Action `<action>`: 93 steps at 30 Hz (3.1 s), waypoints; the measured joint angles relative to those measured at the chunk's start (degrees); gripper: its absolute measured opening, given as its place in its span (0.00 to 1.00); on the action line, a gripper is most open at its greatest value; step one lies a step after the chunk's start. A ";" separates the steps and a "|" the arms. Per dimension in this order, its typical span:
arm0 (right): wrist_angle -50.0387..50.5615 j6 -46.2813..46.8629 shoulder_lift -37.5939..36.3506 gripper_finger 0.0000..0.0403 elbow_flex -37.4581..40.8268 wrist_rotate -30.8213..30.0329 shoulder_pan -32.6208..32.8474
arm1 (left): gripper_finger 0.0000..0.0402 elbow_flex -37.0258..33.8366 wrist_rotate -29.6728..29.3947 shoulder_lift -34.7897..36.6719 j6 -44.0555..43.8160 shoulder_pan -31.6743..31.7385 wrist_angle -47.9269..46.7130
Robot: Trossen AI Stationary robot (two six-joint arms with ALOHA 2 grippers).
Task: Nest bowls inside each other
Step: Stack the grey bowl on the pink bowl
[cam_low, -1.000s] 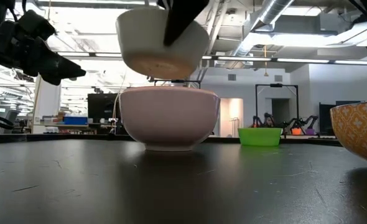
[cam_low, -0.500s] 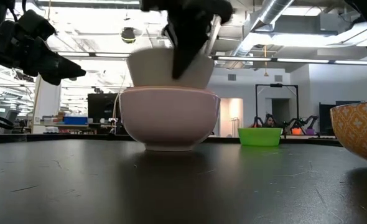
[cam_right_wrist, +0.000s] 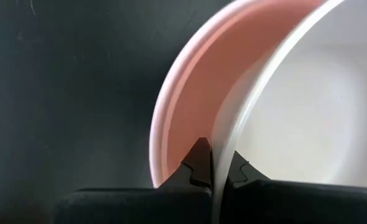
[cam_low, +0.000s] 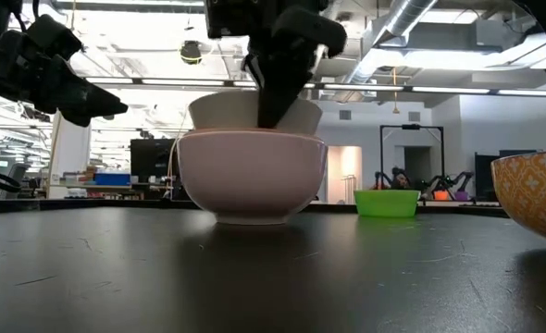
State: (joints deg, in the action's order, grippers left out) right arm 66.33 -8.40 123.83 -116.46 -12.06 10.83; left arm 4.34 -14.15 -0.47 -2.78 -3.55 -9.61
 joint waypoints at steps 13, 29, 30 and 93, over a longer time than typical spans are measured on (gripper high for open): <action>-2.50 1.60 -0.09 0.04 1.85 0.18 -0.11 | 0.32 0.00 0.00 0.00 0.02 0.00 0.00; -2.21 4.41 -0.09 0.16 1.83 -0.56 -0.04 | 0.32 0.00 0.00 0.00 0.02 0.00 0.00; -2.04 4.52 -0.09 0.17 1.83 -1.01 -0.04 | 0.32 0.00 0.00 0.00 0.02 0.00 0.00; -3.34 22.62 0.19 0.01 0.33 -21.88 8.58 | 0.32 0.00 0.02 -0.02 0.01 -0.02 0.00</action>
State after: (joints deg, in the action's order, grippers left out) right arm 62.99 14.21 124.02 -116.13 -33.94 19.41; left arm 4.34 -14.13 -0.49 -2.77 -3.57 -9.61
